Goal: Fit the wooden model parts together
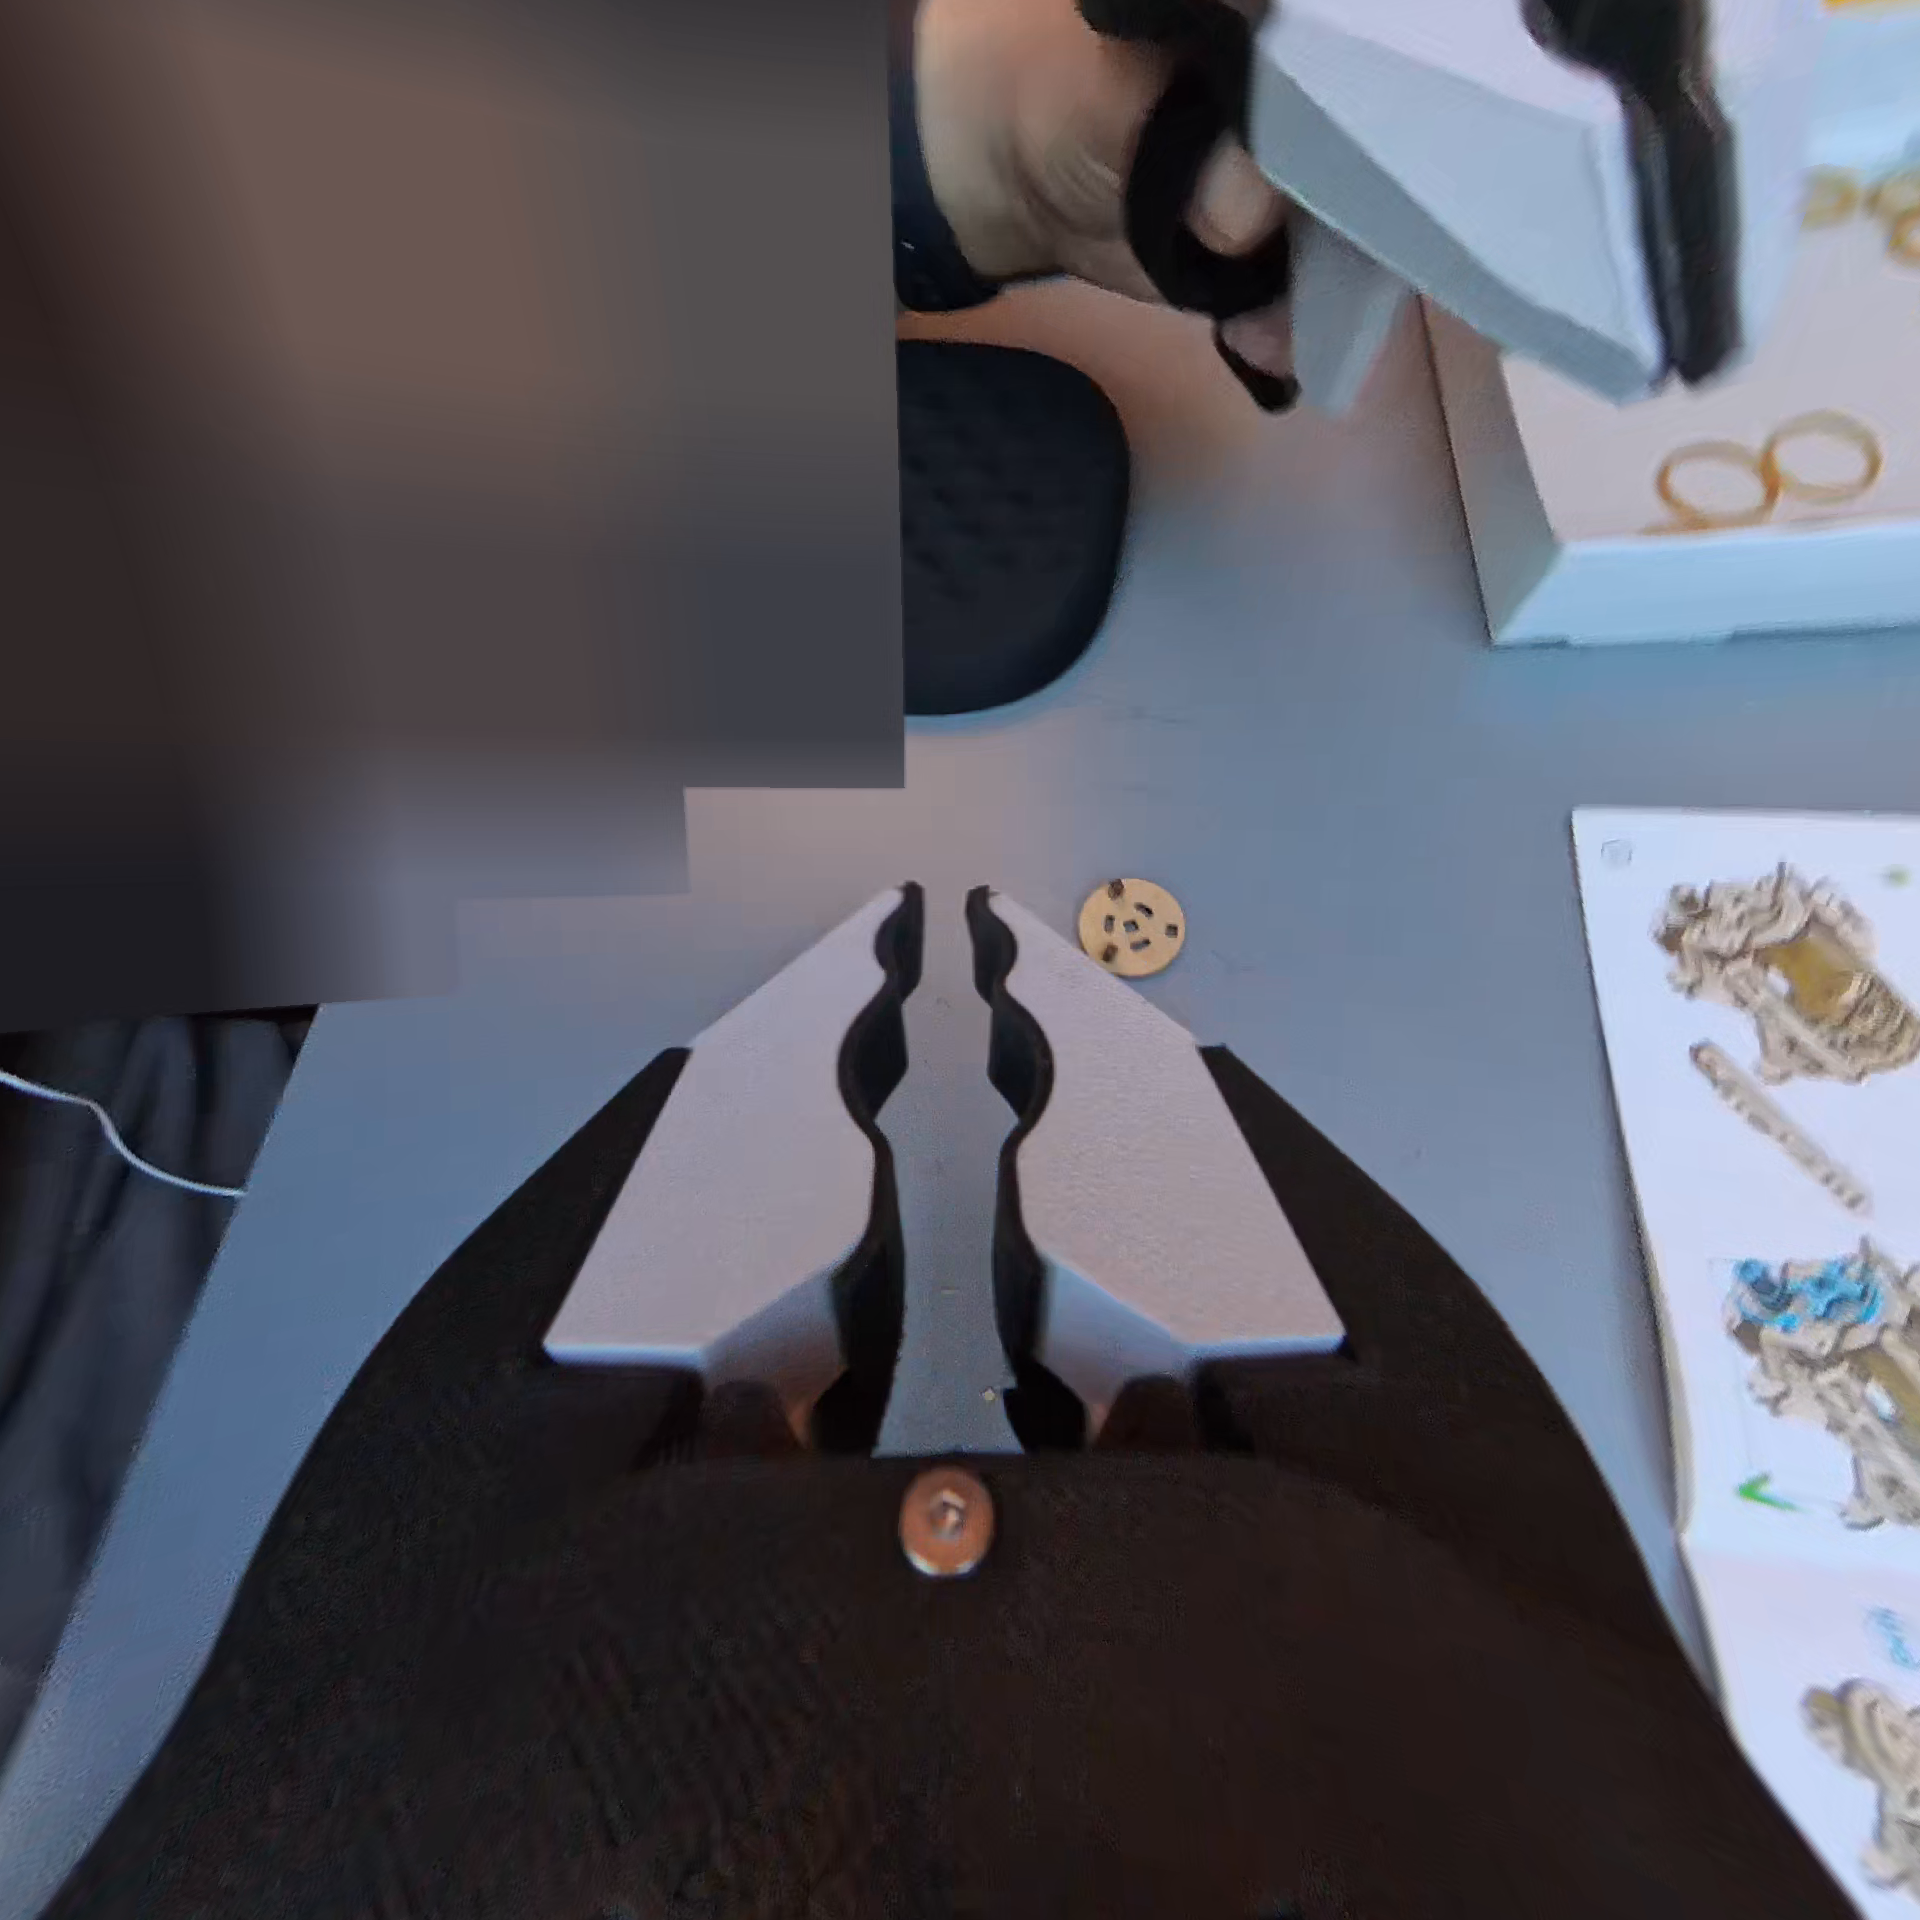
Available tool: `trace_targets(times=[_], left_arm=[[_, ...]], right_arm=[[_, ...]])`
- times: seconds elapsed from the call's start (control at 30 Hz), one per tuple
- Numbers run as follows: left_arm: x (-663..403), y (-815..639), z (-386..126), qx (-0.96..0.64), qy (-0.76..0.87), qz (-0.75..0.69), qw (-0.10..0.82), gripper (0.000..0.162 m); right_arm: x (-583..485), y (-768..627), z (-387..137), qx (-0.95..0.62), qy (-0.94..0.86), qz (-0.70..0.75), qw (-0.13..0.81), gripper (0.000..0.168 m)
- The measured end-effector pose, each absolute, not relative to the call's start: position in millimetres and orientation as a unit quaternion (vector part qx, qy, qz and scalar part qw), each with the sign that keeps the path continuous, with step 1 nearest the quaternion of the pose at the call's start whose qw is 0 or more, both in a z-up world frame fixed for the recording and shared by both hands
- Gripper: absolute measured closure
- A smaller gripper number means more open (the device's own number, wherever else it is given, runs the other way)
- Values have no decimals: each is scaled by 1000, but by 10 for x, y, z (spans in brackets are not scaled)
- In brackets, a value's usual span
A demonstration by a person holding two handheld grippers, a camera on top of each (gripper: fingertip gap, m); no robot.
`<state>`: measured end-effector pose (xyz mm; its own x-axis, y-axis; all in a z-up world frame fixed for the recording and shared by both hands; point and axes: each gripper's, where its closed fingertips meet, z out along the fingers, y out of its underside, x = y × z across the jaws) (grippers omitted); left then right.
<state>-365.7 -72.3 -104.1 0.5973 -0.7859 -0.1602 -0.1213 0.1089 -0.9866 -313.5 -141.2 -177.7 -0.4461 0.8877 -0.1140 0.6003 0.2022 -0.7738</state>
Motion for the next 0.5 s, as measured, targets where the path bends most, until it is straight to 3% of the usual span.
trace_targets(times=[0.07,0.13,0.23,0.5], left_arm=[[-3698,-711,-1013,-614,358,-259,654,161],[-3722,-704,-994,-613,351,-262,657,162],[-3711,-714,-981,-612,355,-261,657,162],[-3639,-785,-905,-597,369,-259,664,162]], right_arm=[[-3147,-1300,-1882,-533,-749,363,152,168],[-3198,-1190,-1906,-523,-765,319,195,168],[-3236,-1185,-1916,-465,-811,264,237,162],[-3284,-1184,-2026,-241,-938,130,210,162]])
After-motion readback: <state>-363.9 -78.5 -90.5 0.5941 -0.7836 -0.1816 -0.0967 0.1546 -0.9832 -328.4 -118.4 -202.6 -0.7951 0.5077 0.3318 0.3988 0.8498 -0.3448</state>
